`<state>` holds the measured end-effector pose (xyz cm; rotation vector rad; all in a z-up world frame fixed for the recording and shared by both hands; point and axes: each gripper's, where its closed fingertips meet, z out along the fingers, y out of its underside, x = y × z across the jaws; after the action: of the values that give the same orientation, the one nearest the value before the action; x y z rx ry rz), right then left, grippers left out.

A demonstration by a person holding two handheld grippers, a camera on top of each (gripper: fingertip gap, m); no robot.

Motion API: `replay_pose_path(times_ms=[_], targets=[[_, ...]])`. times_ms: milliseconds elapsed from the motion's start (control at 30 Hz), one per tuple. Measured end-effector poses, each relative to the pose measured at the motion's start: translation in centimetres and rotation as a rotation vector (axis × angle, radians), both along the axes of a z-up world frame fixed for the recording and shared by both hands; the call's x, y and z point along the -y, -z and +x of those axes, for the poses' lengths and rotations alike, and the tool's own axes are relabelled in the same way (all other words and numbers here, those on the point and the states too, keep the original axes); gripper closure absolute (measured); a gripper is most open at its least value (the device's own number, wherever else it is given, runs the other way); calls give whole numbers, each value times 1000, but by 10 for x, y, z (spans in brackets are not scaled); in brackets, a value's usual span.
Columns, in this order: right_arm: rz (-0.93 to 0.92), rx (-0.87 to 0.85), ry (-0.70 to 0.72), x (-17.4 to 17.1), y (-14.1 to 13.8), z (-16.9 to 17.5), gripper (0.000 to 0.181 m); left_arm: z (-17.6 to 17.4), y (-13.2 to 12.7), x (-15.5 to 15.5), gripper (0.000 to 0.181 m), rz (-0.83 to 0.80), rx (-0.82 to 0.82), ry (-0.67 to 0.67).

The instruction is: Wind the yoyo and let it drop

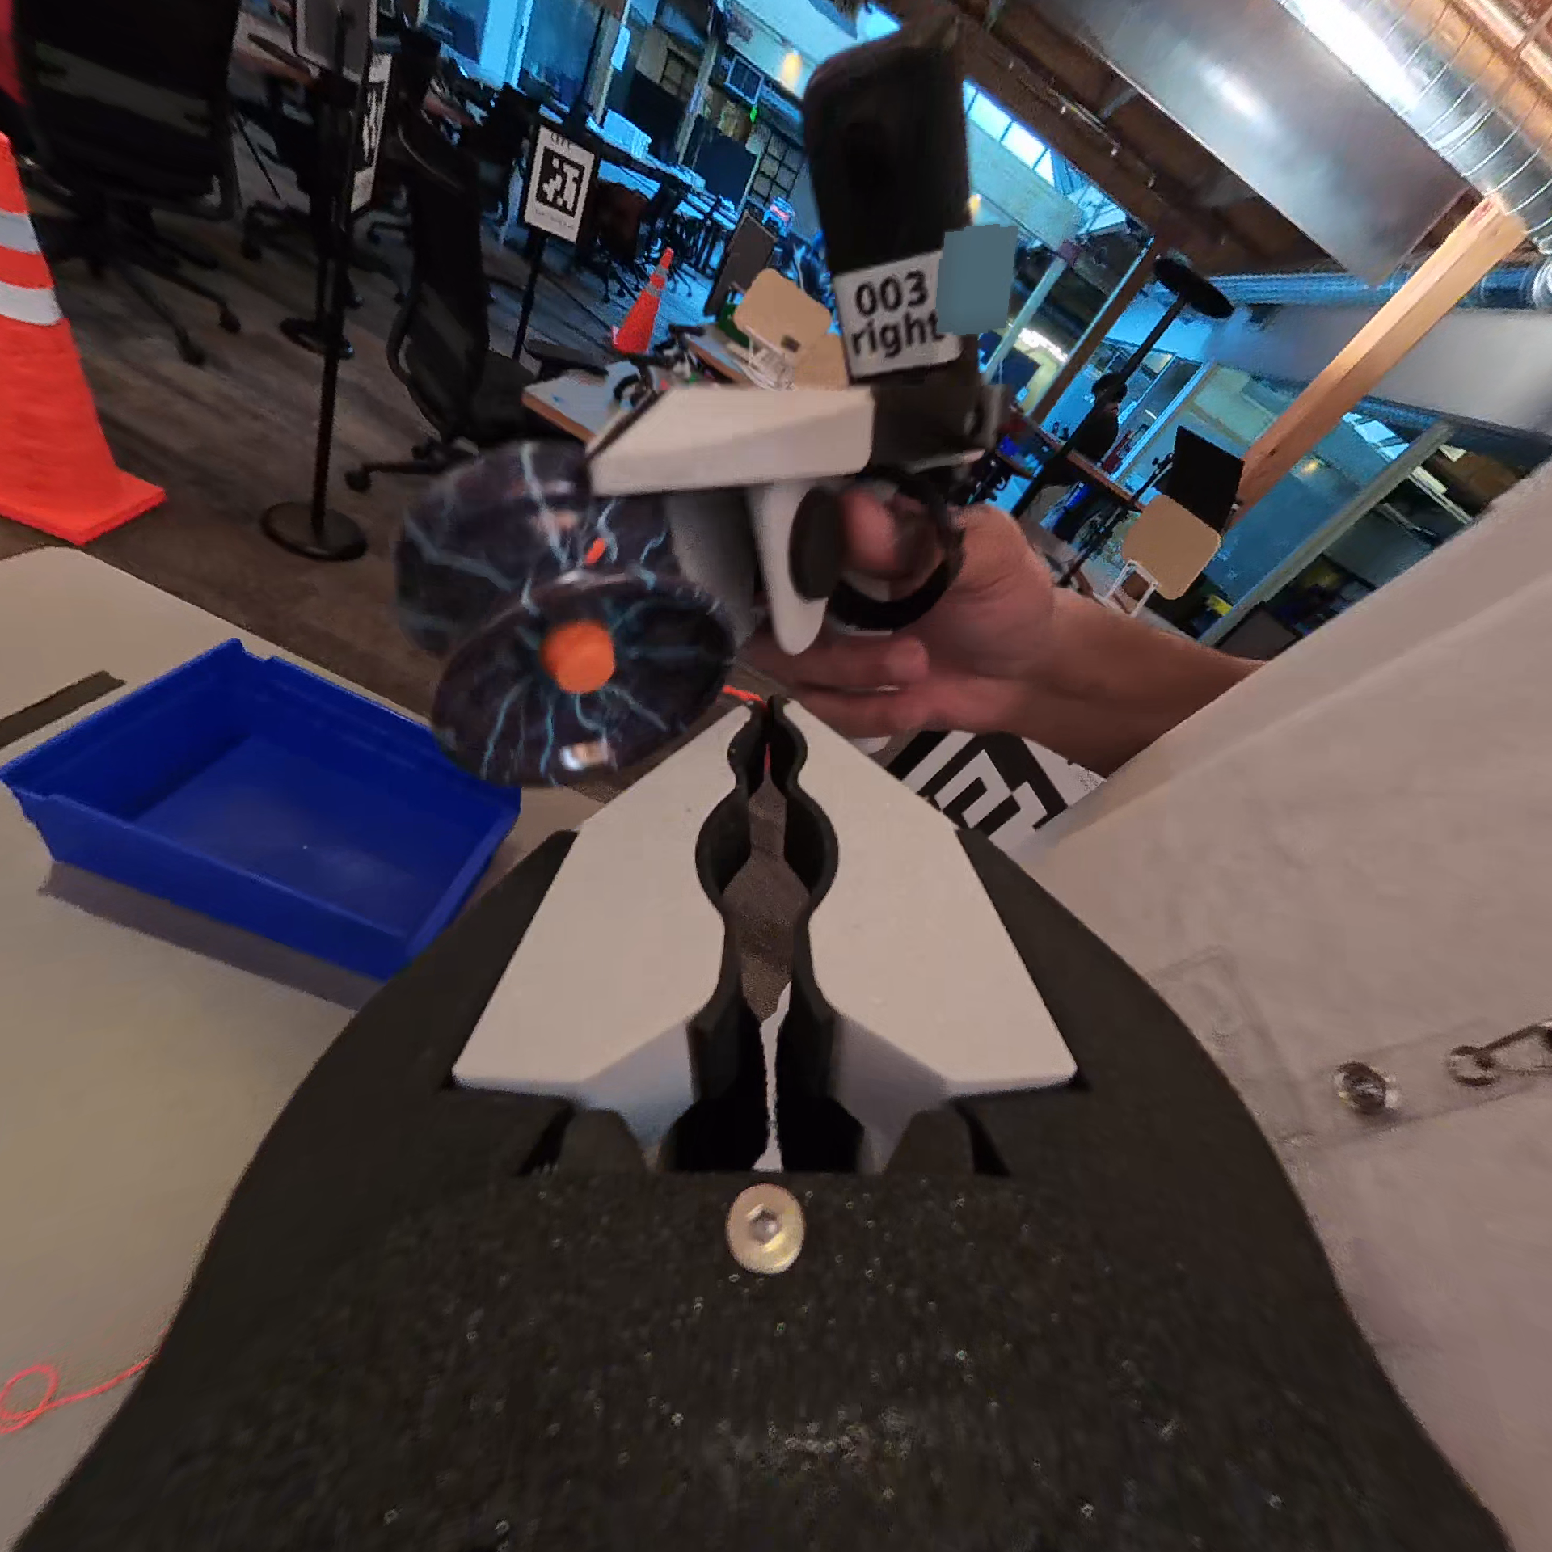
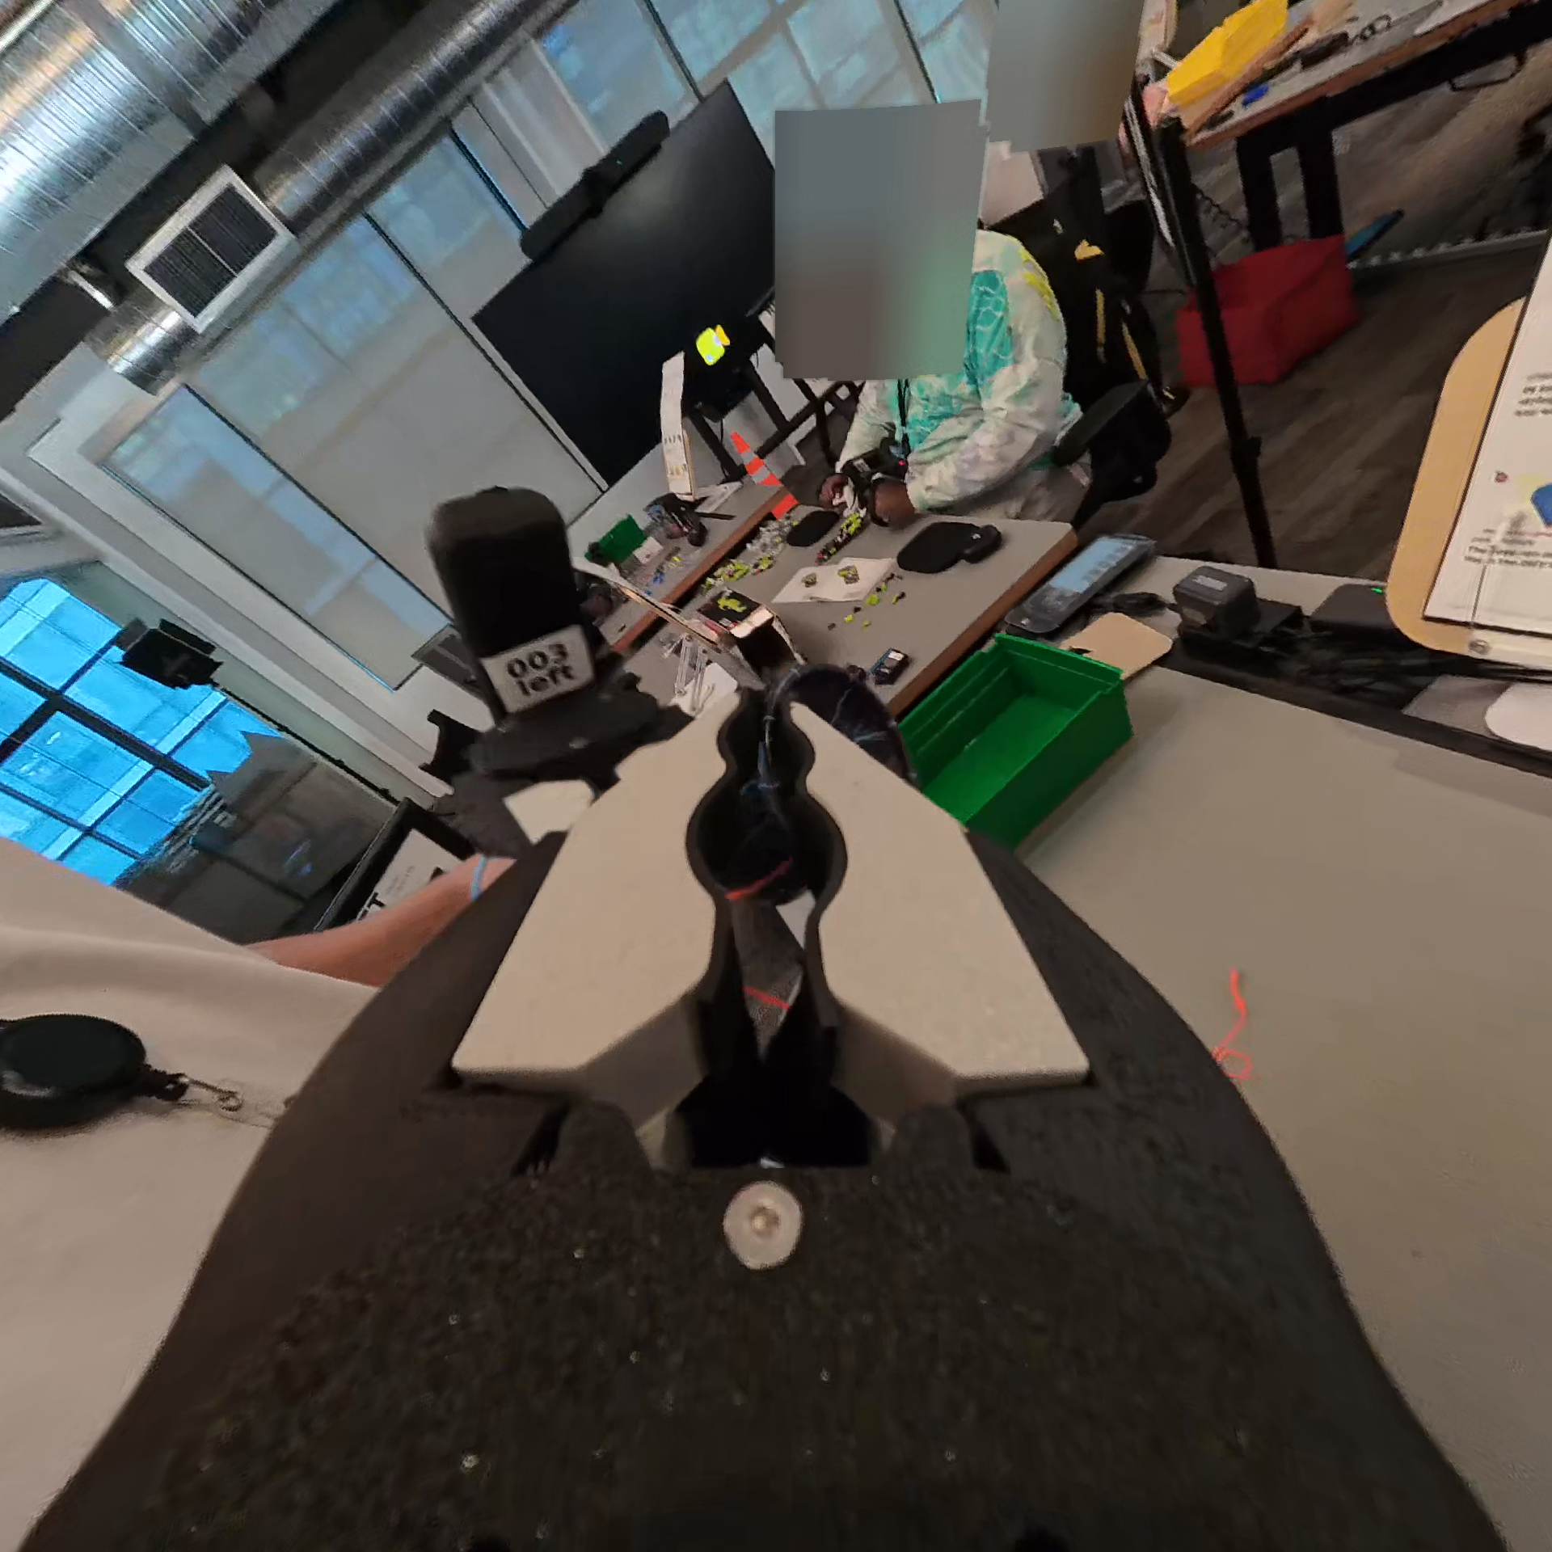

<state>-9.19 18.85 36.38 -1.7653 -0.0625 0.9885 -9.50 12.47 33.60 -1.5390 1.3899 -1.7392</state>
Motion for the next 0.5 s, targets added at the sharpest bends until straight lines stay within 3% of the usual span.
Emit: replay_pose_path(times_ms=[33, 167, 300, 400, 500], targets=[[-13, 7, -1, 0, 3, 0, 178, -2, -5, -1, 181, 7, 4, -3], [-30, 67, 4, -2, 11, -2, 178, -8, -19, -6, 181, 63, -5, -16], [-13, 207, 31, -4, 15, -2, 178, -6, -4, -22, 181, 167, -162, -97], [-5, 277, 68, -6, 18, -1, 179, -1, -1, -32, 181, 83, -197, -185], [-29, 195, 83, -5, 17, -3, 179, 3, -10, -38, 181, -10, -128, -253]])
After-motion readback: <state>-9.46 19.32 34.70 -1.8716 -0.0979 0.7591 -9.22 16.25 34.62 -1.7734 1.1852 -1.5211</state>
